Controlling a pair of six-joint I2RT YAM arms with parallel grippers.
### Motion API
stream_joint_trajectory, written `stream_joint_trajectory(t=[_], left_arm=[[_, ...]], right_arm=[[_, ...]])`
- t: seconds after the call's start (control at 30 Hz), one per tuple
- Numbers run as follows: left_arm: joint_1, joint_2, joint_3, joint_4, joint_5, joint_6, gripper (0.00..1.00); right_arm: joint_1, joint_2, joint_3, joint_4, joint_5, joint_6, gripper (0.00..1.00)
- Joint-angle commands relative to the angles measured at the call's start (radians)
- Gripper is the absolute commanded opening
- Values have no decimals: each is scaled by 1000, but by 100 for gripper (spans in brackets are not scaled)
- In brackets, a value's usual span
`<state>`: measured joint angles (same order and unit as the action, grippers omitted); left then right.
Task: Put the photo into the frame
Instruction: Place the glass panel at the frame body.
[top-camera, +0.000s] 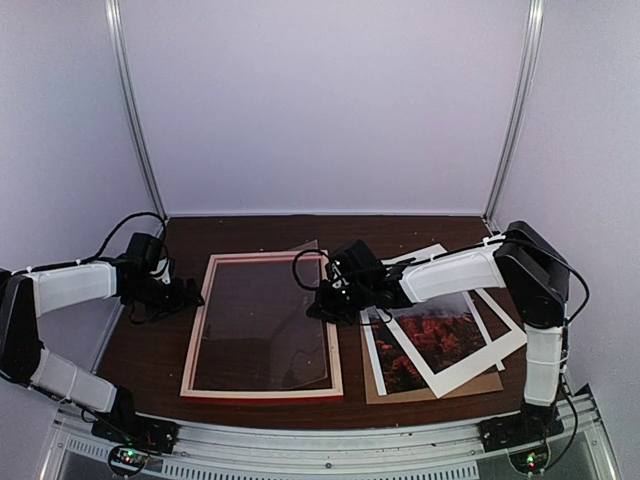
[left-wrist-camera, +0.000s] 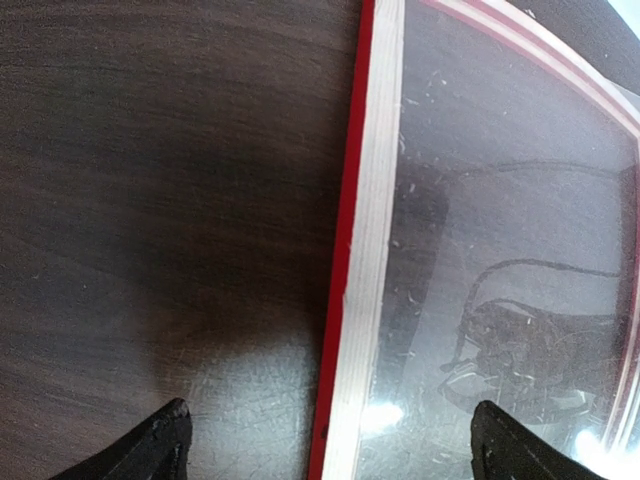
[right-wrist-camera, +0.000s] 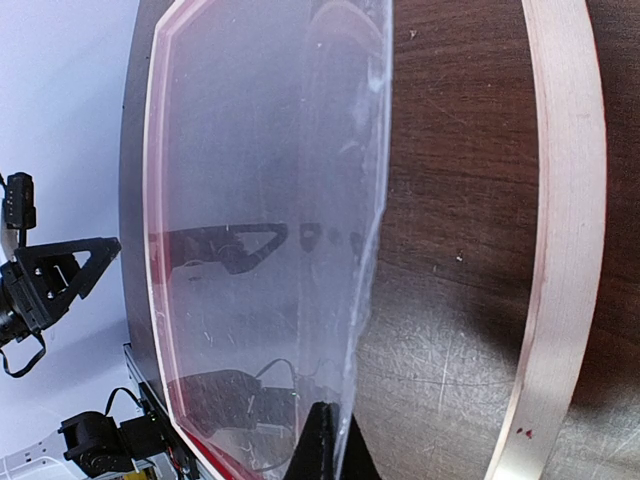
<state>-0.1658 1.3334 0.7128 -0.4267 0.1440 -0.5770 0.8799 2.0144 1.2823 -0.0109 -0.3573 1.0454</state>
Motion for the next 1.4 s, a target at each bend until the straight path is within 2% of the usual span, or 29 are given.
stream_joint_trajectory(t=[0.0,1.37], left_arm=[[-7,-19,27,2,-13,14,98],[-6,-21,31,-7,-12,19,98]], right_arm=[[-2,-11,1,-21,50,-7,0],[1,7,29,-44,47,-35,0]])
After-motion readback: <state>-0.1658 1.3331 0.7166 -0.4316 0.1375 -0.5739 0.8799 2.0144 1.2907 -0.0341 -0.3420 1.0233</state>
